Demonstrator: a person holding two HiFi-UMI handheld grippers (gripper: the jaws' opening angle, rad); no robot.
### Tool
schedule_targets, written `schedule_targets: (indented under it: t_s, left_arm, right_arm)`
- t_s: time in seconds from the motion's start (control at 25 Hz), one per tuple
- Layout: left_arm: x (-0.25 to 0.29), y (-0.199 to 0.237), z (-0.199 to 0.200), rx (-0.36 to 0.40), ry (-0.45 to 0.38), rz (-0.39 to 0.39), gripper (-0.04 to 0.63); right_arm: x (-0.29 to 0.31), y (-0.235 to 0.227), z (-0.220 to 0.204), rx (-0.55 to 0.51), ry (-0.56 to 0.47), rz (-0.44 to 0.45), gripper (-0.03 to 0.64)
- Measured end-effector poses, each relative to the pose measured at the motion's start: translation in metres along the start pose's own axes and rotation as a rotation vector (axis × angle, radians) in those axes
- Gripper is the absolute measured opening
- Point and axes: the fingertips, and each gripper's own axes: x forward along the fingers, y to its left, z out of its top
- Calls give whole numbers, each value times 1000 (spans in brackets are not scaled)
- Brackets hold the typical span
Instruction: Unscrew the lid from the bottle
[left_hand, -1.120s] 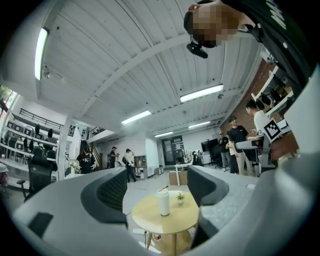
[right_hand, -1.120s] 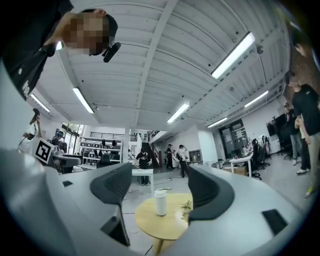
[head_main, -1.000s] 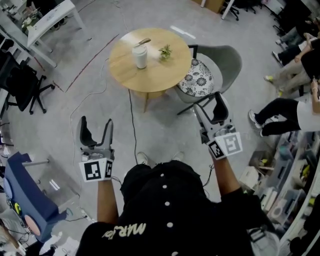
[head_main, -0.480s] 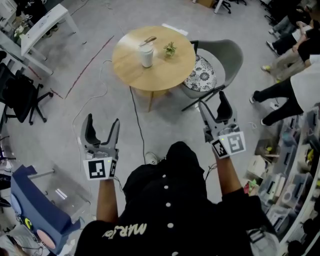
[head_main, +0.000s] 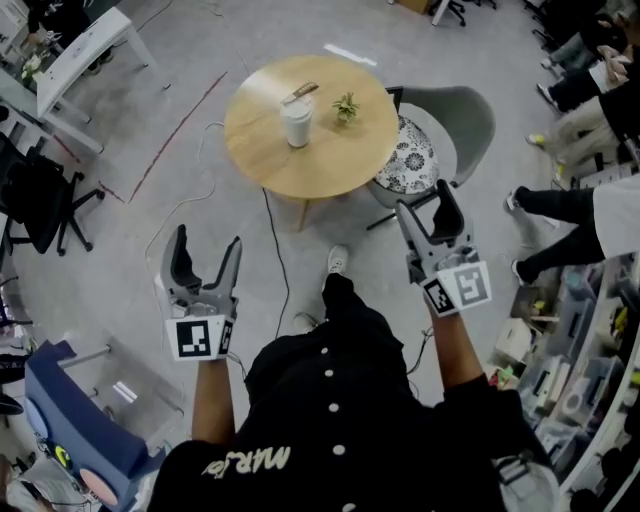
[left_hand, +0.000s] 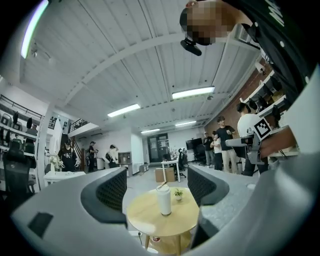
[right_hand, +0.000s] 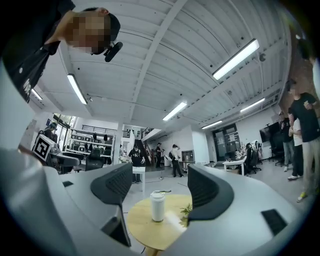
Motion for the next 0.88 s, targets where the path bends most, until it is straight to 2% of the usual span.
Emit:
schedule_targets:
  t_s: [0.44, 0.6, 0.8, 0.88]
  left_arm:
    - [132, 28, 12, 16, -7, 23, 364]
    - [175, 35, 11, 23, 14, 54, 364]
    - [208, 34, 12, 39, 14, 84, 364]
    - [217, 34, 5, 50, 38, 84, 364]
  right_arm:
    - [134, -78, 5, -4, -9, 91, 336]
    - [174, -106, 0, 9, -2, 135, 341]
    - [209, -131, -14, 22, 18, 186, 342]
    - [221, -136, -20, 27, 26, 201, 344]
